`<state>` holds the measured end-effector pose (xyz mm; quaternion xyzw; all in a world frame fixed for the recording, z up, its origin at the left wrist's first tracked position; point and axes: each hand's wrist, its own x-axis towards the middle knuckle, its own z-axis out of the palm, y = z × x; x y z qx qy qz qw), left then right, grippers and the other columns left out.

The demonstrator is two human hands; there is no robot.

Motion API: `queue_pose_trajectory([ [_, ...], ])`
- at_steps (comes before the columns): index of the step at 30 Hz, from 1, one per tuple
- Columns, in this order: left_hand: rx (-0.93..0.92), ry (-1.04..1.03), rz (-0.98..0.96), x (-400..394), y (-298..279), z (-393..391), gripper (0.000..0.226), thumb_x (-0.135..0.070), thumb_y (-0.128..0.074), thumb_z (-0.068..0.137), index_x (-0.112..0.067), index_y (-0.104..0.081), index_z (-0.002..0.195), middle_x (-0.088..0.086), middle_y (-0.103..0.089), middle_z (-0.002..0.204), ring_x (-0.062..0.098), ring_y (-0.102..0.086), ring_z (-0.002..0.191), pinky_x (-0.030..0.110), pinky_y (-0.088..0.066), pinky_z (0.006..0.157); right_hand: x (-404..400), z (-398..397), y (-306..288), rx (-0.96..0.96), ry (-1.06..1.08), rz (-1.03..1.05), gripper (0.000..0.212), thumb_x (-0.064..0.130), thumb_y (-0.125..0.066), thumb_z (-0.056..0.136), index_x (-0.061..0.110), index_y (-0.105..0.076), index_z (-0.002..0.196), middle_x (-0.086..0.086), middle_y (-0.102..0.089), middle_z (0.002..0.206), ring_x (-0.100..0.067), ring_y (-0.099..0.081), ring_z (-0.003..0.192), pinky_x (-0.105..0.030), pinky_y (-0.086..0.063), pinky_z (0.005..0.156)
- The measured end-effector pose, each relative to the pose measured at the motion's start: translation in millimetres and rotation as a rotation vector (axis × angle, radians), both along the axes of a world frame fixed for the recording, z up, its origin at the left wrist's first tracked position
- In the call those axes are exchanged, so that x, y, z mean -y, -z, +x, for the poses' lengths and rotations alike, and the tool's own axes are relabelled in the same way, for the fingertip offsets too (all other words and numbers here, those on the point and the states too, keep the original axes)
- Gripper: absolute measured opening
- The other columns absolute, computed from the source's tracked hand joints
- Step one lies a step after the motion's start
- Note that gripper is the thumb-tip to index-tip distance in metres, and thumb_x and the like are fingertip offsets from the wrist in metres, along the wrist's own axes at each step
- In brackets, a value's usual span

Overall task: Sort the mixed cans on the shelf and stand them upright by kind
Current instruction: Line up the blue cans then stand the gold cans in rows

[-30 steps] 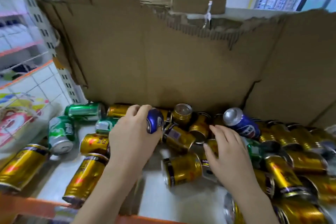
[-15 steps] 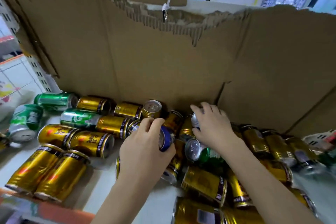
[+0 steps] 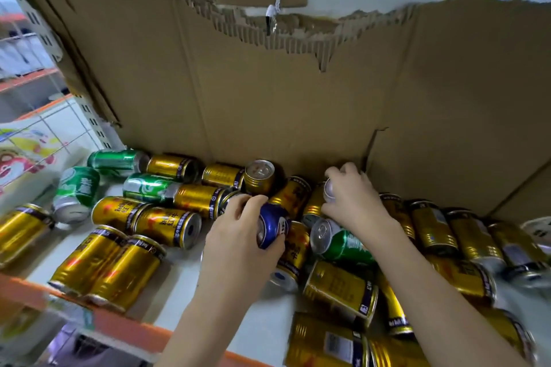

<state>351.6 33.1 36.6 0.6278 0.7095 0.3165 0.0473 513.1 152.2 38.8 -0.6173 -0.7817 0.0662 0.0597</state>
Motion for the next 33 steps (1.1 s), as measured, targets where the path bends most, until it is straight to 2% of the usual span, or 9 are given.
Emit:
queue_pose_trajectory([
  [5,0.018,0.105,0.101,-1,-7,-10,0.052,-0.025,-0.076,0.075,-0.021,-0.056,0.123,-0.002,-0.052,0.126,0.02,-0.053,0.106,0.028,-0.047,0.081,44,14,-15,-0.348,0.048,0.394,0.055,0.023,-0.072,0.075,0.015,-0.049,0.124,-0.006,-0.041,0.123,-0.023,-0.046,0.109,-0.024,-0.037,0.079],
  [9,0.062,0.205,0.199,1,-18,-12,0.053,-0.016,-0.08,0.07,-0.013,-0.059,0.119,0.006,-0.055,0.122,0.026,-0.055,0.103,0.031,-0.048,0.077,96,21,-30,-0.448,0.136,0.641,0.057,0.025,-0.074,0.074,0.015,-0.052,0.125,-0.006,-0.045,0.119,-0.02,-0.05,0.106,-0.022,-0.047,0.082],
  [12,0.078,0.331,0.295,3,-26,0,0.052,-0.017,-0.079,0.07,-0.008,-0.06,0.117,0.01,-0.055,0.119,0.019,-0.052,0.101,0.022,-0.045,0.077,139,32,-35,-0.46,0.215,0.761,0.052,0.031,-0.064,0.076,0.013,-0.056,0.125,-0.008,-0.048,0.116,-0.019,-0.052,0.103,-0.018,-0.046,0.085],
  [15,0.153,0.433,0.342,14,-29,25,0.05,-0.021,-0.076,0.072,-0.009,-0.059,0.118,0.006,-0.053,0.118,0.004,-0.041,0.102,0.0,-0.037,0.072,177,50,-29,-0.443,0.312,0.809,0.048,0.03,-0.062,0.075,0.012,-0.06,0.119,-0.007,-0.048,0.114,-0.015,-0.052,0.101,-0.015,-0.046,0.086],
  [17,0.214,0.519,0.358,24,-29,46,0.048,-0.027,-0.071,0.075,-0.011,-0.057,0.118,-0.002,-0.047,0.117,-0.003,-0.036,0.103,-0.005,-0.036,0.077,198,68,-23,-0.428,0.377,0.844,0.045,0.029,-0.063,0.075,0.01,-0.061,0.115,-0.006,-0.047,0.114,-0.013,-0.051,0.102,-0.011,-0.044,0.089],
  [20,0.264,0.645,0.377,41,-25,82,0.045,-0.036,-0.069,0.081,-0.016,-0.055,0.119,-0.007,-0.043,0.117,-0.004,-0.04,0.103,-0.003,-0.036,0.082,222,98,-16,-0.425,0.469,0.878,0.044,0.028,-0.062,0.073,0.008,-0.063,0.112,-0.008,-0.049,0.111,-0.004,-0.044,0.101,-0.002,-0.034,0.092],
  [25,0.242,0.747,0.346,71,-17,150,0.05,-0.046,-0.059,0.076,-0.027,-0.048,0.121,-0.008,-0.046,0.121,0.004,-0.049,0.105,0.014,-0.053,0.073,256,162,-1,-0.43,0.549,0.902,0.044,0.029,-0.059,0.073,0.005,-0.062,0.11,-0.008,-0.047,0.111,-0.001,-0.041,0.1,0.0,-0.032,0.092],
  [30,0.241,0.729,0.367,113,-6,247,0.053,-0.045,-0.056,0.078,-0.019,-0.048,0.123,0.004,-0.051,0.121,0.005,-0.047,0.103,-0.001,-0.033,0.088,310,255,13,-0.431,0.533,0.883,0.043,0.026,-0.061,0.072,0.003,-0.062,0.109,-0.01,-0.049,0.11,-0.001,-0.04,0.103,-0.001,-0.032,0.091],
  [33,0.247,0.745,0.372,147,-3,321,0.053,-0.042,-0.057,0.081,-0.007,-0.053,0.12,0.01,-0.054,0.117,0.008,-0.048,0.102,-0.002,-0.031,0.087,358,322,16,-0.402,0.552,0.875,0.042,0.024,-0.063,0.071,0.003,-0.063,0.107,-0.013,-0.051,0.108,-0.006,-0.043,0.102,-0.002,-0.027,0.095],
])
